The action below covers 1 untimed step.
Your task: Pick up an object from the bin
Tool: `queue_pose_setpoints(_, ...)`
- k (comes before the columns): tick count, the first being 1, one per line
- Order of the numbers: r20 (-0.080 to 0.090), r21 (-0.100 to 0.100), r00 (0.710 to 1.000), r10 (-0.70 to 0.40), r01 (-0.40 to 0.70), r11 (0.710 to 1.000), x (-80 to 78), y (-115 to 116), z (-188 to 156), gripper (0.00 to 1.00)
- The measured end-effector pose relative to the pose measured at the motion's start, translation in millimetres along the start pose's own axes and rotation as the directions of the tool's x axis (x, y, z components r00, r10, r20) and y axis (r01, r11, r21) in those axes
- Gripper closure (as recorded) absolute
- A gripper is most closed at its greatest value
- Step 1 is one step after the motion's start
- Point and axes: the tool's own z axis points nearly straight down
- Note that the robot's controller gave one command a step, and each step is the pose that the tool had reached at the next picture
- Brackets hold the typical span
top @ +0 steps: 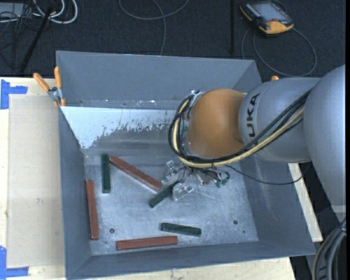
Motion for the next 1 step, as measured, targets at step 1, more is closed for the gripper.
queue_pose_setpoints(1, -0.016, -0.006, 0.999, 0.044, -0.044, 0.999, -16.4, -10.2, -196.2, 1.00)
